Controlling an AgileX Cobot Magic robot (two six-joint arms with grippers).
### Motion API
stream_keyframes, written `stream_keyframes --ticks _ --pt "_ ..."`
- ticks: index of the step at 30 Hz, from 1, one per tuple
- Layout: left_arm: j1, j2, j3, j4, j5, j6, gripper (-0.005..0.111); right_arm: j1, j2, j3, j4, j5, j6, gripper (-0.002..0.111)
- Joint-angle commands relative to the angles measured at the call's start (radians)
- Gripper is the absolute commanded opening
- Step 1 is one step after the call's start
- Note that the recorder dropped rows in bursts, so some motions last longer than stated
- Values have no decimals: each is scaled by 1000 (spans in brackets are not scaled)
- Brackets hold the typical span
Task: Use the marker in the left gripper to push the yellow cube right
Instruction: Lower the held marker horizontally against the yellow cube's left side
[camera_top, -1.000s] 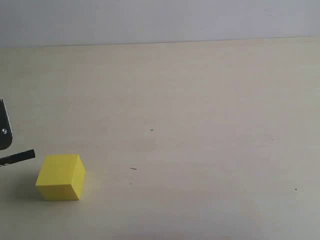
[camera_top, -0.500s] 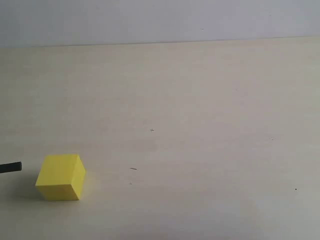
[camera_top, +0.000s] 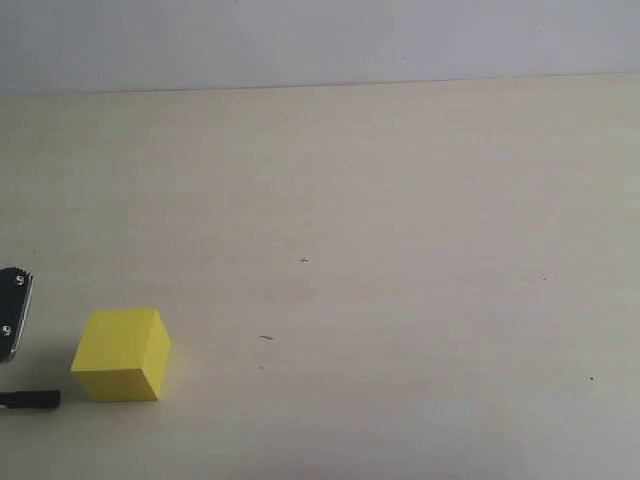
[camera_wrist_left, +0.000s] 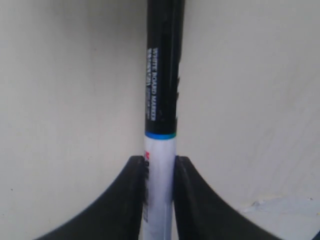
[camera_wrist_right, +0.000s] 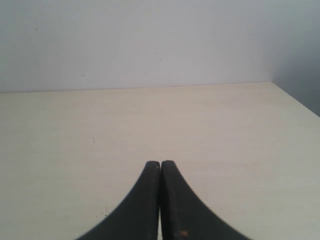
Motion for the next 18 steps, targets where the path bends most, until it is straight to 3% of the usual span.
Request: stream_keyframes --ticks 1,11,18 --pt "5 20 -12 -12 -19 14 0 -5 -5 5 -1 -4 -2 0" --pt "6 20 -62 -17 -30 82 0 -5 -5 5 -1 -4 -2 0" --pt "62 20 -62 -42 -62 115 0 -5 -5 5 -1 -4 -2 0"
